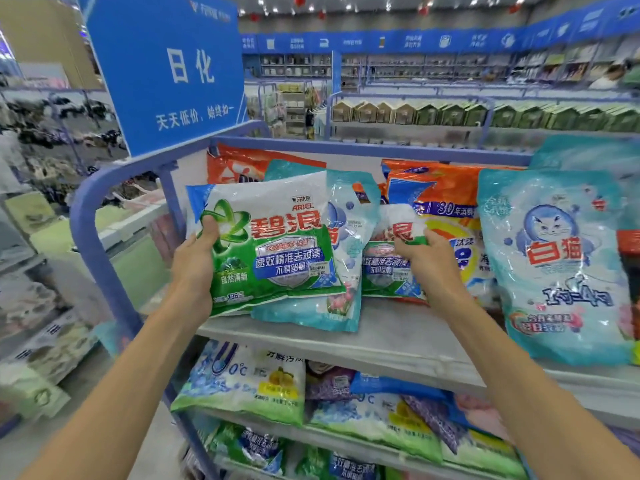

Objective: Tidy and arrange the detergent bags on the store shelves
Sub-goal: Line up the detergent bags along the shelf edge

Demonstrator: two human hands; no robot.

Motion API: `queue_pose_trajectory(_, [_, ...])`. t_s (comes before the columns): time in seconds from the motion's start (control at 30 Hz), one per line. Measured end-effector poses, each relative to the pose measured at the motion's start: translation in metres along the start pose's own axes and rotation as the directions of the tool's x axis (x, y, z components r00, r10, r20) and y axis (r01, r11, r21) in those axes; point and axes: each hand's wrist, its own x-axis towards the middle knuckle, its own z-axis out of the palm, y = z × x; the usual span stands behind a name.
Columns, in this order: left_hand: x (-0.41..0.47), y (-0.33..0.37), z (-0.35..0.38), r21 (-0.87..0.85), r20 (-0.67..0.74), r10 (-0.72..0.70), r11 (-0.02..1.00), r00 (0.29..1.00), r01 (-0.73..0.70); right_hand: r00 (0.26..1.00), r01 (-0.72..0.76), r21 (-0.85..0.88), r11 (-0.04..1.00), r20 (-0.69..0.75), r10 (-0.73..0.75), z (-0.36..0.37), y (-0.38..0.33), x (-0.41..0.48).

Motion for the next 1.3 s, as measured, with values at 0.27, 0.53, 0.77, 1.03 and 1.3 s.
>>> queue_pose_trajectory(0.27, [-0.024, -0.018, 0.067, 0.040, 0.180, -0.074, 0.997, 0.981, 0.068, 0.985, -0.075, 0.455, 0.887, -0.103, 0.136, -0.111, 0.006, -0.044])
queue_pose_trajectory(0.53, [-0.089, -0.032, 0.146, 0.091, 0.431, -0.104, 0.993, 0.896, 0.071, 0.964, -0.023, 0.432, 0.901, -0.229, 0.135, -0.216, 0.019, -0.111])
queue_pose_trajectory(0.77, [-0.197, -0.051, 0.238, 0.095, 0.631, -0.180, 0.983, 0.754, 0.154, 0.922, 0.053, 0.458, 0.887, -0.363, 0.133, -0.350, 0.026, -0.175])
queue_pose_trajectory(1.03, [-0.344, -0.064, 0.357, 0.098, 0.772, -0.191, 0.978, 0.606, 0.185, 0.835, 0.150, 0.378, 0.914, -0.543, 0.087, -0.515, 0.037, -0.246])
queue_pose_trajectory(1.3, [-0.472, -0.094, 0.460, 0.108, 0.864, -0.195, 0.972, 0.465, 0.207, 0.731, 0.171, 0.367, 0.914, -0.670, 0.132, -0.651, 0.055, -0.291])
